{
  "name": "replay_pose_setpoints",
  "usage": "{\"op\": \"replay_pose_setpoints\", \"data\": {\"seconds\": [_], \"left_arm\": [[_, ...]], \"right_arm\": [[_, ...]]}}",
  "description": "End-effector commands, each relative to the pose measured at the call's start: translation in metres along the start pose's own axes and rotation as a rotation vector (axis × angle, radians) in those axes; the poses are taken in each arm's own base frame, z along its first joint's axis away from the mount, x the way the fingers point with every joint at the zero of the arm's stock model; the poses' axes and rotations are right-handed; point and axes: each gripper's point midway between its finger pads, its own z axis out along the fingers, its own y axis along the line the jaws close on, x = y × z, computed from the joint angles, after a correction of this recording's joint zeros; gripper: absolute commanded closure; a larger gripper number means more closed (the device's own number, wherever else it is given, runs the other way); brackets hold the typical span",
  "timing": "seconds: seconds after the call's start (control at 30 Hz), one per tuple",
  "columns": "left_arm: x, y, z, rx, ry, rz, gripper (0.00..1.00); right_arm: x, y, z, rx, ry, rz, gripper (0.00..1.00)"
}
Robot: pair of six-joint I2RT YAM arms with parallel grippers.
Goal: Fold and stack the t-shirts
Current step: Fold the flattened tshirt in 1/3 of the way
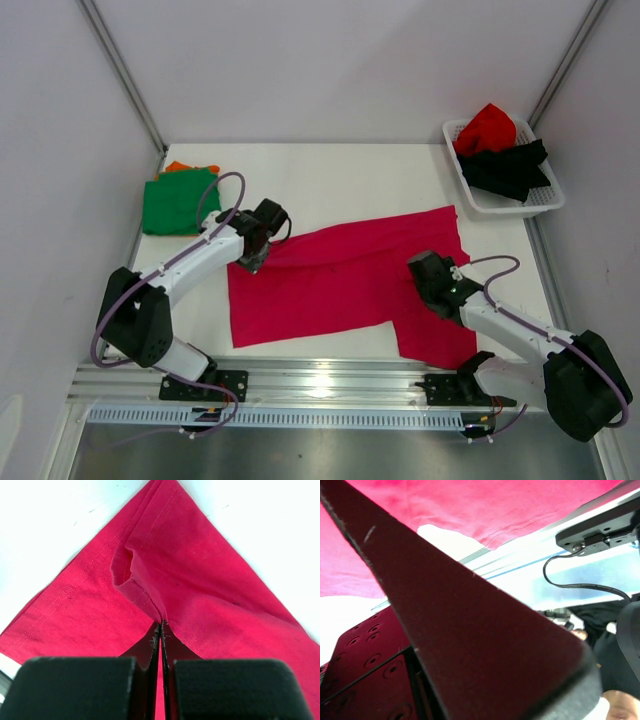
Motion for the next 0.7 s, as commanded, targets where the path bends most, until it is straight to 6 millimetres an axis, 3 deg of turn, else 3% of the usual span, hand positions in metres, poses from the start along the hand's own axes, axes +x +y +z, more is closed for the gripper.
{"op": "replay_pose_setpoints", "data": {"seconds": [0.0,0.4,0.67], "left_arm": [[-0.012,0.002,-0.003,0.013,-0.041,-0.005,0.98],[-0.013,0.008,0.004,0.011,-0.033,-0.012,0.98],[-0.022,0.016,0.003,0.02,-0.05,-0.03,0.98]], "right_arm": [[0.0,-0.013,0.003,0.038,-0.003,0.095,0.51],[-0.002,-0.006,0.005,0.005,-0.022,0.059,0.52],[-0.006,-0.007,0.019,0.022,-0.053,0.029,0.54]]}}
